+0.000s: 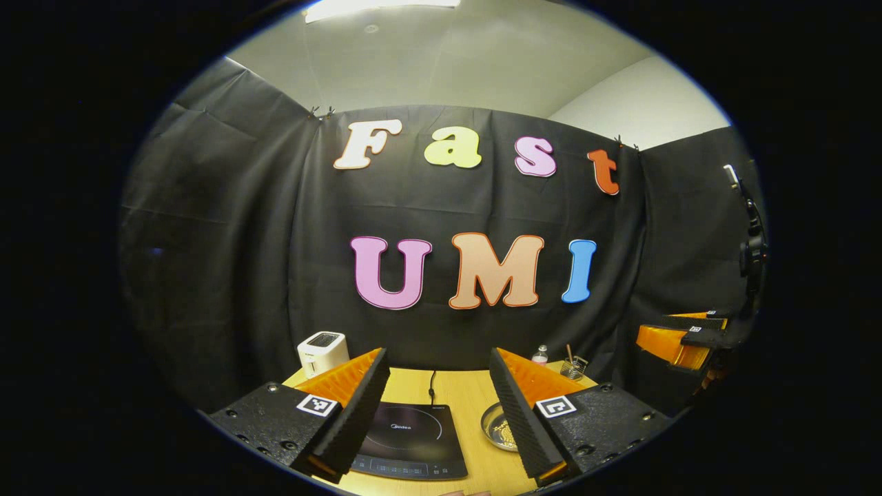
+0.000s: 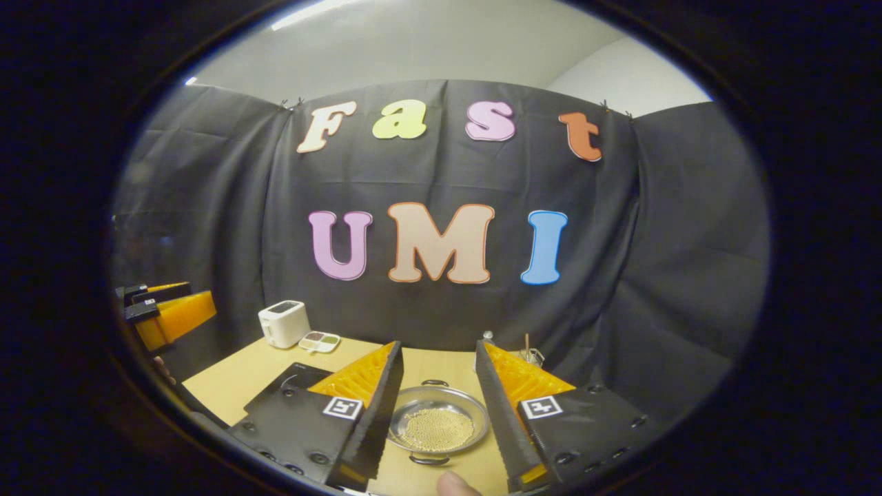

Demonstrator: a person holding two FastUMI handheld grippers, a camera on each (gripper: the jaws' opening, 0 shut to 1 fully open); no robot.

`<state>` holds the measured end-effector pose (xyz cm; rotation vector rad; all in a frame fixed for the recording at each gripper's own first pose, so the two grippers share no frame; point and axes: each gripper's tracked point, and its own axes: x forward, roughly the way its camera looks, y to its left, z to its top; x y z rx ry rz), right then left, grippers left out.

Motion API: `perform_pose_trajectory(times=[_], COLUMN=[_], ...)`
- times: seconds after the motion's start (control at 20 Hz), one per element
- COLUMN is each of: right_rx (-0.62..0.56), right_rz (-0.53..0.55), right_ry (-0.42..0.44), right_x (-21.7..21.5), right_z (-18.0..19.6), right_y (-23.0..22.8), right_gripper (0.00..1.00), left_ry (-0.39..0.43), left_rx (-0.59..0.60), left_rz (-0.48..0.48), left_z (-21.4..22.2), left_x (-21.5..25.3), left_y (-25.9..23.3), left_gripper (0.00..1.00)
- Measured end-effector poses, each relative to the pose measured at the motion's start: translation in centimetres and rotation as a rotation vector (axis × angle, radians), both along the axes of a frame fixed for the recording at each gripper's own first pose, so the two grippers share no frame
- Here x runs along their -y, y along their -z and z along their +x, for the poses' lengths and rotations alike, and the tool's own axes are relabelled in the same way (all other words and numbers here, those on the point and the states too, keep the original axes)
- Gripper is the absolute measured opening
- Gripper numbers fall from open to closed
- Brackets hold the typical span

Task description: First push the handle of the pot to place it horizontally, then grasp the pot with both hands and set it on the induction cooktop.

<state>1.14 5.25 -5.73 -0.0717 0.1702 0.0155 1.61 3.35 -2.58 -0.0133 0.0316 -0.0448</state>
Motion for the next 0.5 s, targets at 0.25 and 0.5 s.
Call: perform_pose_trajectory(times=[0.25,0.5], right_rx=[-0.101,-0.243], right_rz=[-0.005,0.0], right_ry=[-0.047,-0.139], right_x=[0.5,0.9], right_z=[2.4,4.4], right_y=[3.7,8.8], right_gripper=[0.37,0.06], left_ry=[-0.062,-0.106], left_rx=[-0.037,-0.027], left_rz=[0.002,0.03], left_z=[1.8,2.3], left_x=[0.4,1.9], left_y=[0.9,0.3], left_gripper=[0.89,0.89])
